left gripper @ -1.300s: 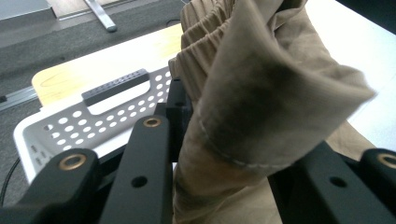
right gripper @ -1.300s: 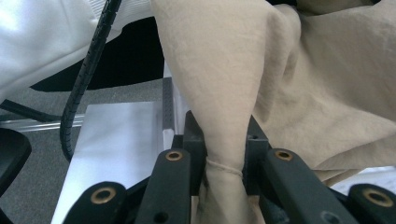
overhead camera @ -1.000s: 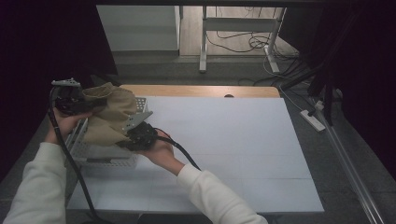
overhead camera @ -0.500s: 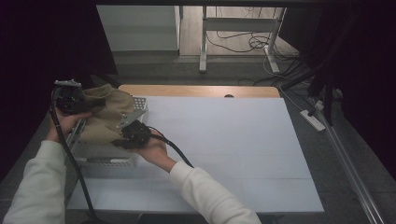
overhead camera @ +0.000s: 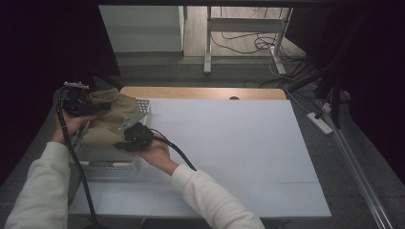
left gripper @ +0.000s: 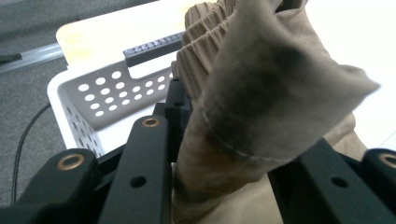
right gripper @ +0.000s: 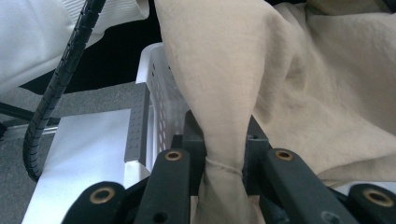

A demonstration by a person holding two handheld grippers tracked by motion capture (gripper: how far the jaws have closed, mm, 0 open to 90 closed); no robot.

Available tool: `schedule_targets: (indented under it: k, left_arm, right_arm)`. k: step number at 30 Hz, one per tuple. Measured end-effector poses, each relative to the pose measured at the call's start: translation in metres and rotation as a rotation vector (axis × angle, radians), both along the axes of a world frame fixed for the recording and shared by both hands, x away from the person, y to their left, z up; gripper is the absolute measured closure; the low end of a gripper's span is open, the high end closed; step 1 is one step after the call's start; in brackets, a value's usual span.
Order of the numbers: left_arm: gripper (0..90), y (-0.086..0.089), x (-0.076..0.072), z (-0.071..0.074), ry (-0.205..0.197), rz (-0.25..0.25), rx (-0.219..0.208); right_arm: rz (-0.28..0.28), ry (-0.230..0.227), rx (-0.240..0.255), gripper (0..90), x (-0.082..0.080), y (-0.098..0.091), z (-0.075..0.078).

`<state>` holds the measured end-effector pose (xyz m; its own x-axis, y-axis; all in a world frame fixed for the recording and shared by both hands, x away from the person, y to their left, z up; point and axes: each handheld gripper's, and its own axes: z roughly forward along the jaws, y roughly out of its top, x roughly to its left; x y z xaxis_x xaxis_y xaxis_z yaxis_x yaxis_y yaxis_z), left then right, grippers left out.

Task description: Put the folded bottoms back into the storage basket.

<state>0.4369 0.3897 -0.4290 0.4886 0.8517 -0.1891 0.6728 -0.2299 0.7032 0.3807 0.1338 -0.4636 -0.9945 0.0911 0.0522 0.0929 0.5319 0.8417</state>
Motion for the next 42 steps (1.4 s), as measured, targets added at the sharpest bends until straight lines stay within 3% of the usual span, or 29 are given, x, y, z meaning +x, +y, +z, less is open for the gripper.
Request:
schedule_targets:
  k: [3, 4, 6, 8, 11, 20, 31, 42]
  left_arm:
    - [64.7, -0.002, 0.004, -0.003, -0.001, 0.007, 0.005]
    - [57.3, -0.003, 0.006, -0.004, -0.005, 0.016, 0.014]
    - [33.7, -0.005, 0.009, -0.004, -0.012, 0.092, 0.057]
    - [26.0, -0.006, 0.009, -0.001, -0.036, 0.135, 0.056]
    - [26.1, -0.008, 0.006, 0.004, -0.058, 0.129, 0.04]
    - [30.8, -0.017, -0.004, 0.007, -0.047, 0.054, 0.019]
    - [32.6, -0.034, -0.02, 0.01, -0.084, 0.032, -0.03]
    - [32.0, -0.06, -0.039, 0.013, -0.109, 0.005, -0.027]
  right_arm:
    - [-0.001, 0.0, -0.004, 75.9, 0.001, 0.001, -0.001]
    - [-0.006, 0.0, -0.003, 72.2, 0.001, 0.001, -0.001]
    - [-0.014, -0.005, 0.002, 52.7, 0.001, 0.002, -0.002]
    - [-0.051, -0.025, 0.017, 37.9, 0.0, 0.002, -0.001]
    - [-0.068, -0.032, 0.035, 33.3, -0.001, -0.005, 0.003]
    - [-0.095, -0.013, 0.072, 33.1, 0.005, -0.036, 0.011]
    - [-0.108, 0.02, 0.074, 33.3, 0.007, -0.072, 0.012]
    - [-0.15, 0.033, 0.091, 33.3, 0.013, -0.116, 0.009]
